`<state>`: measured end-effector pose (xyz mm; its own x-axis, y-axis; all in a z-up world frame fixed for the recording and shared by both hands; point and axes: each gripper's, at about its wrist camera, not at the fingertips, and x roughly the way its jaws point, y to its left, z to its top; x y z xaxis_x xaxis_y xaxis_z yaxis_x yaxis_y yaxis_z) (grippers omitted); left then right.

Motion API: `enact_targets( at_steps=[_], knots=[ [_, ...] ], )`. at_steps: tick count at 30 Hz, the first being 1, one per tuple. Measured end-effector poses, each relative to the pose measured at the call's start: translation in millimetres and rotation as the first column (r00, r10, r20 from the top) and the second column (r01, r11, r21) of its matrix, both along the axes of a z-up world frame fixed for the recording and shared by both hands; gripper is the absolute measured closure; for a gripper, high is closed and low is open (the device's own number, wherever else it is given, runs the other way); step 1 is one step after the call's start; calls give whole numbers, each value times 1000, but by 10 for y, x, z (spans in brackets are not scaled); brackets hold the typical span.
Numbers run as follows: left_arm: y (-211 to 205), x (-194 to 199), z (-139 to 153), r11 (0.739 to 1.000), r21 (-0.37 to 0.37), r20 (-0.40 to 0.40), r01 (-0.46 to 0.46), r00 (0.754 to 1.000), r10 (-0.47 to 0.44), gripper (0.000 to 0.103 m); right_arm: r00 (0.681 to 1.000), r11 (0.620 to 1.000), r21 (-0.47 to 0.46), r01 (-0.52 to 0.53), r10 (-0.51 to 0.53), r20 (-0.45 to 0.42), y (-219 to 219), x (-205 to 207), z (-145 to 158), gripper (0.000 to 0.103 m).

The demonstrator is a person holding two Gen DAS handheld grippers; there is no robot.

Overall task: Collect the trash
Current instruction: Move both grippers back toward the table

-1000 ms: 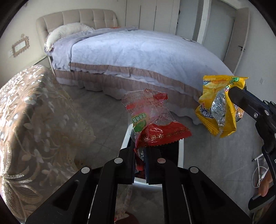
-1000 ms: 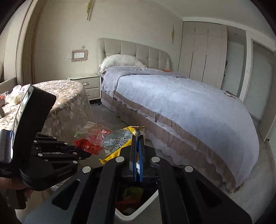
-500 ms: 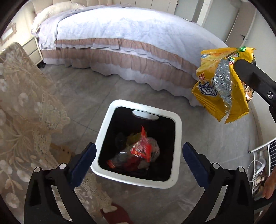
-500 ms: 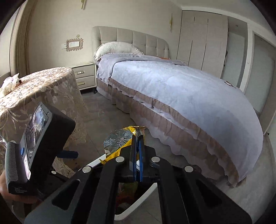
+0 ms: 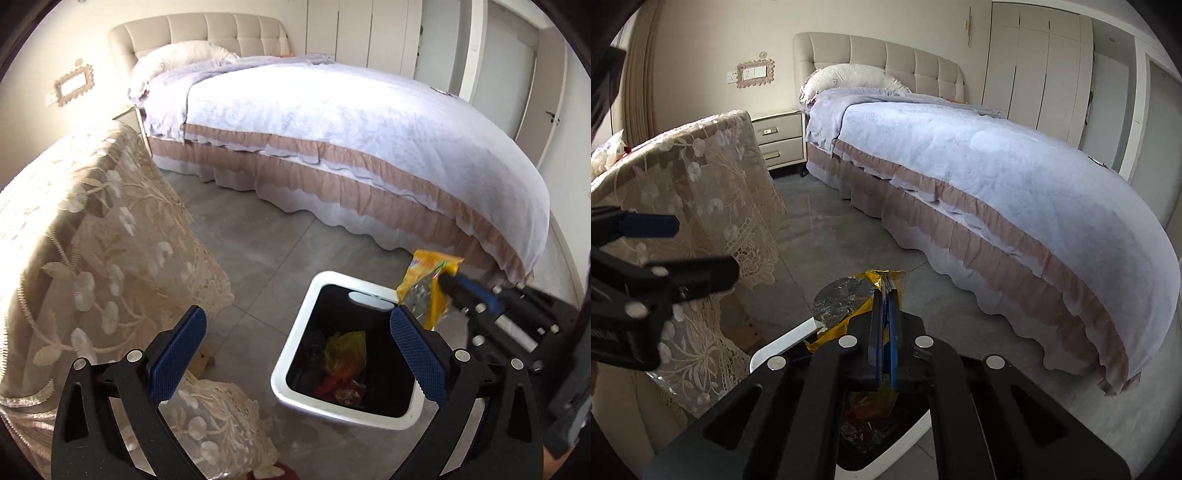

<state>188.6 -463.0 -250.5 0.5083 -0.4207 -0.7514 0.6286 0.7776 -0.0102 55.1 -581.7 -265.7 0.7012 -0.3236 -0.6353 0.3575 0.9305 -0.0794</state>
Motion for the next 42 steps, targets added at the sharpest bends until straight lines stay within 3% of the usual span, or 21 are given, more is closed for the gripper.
enact_targets(
  at_steps=[2,4,5,9,15,19,24,31,42],
  knots=[
    [55,1,63,1000,-15,8,-9,1000,9,5,999,1000,-1,-9,9,-48,28,63,-160,98],
    [89,-8,127,999,-28,10,-14,1000,15,5,992,1000,0,-27,27,-126,47,152,-312,55],
    [95,-7,159,999,-37,12,-16,1000,16,5,988,999,1,-35,35,-149,52,181,-371,7],
    [175,-63,325,997,-79,38,-23,999,26,5,991,999,-17,-51,49,-122,103,147,-327,4],
    [366,-137,546,989,-135,54,-51,997,59,5,998,997,-63,-39,43,56,132,-13,207,4],
    [584,-189,737,985,-146,109,-87,989,103,5,981,993,-101,-58,75,181,244,-92,644,4],
    [1045,-220,962,968,-152,169,-199,960,224,5,942,982,-124,-143,174,287,508,-61,1065,4],
    [1884,-259,1240,919,-150,241,-365,888,392,5,873,941,-173,-290,334,355,1131,141,1449,4],
    [3216,-198,1359,788,-175,235,-591,752,616,5,767,855,-217,-472,519,376,2178,432,1772,4]
  ],
)
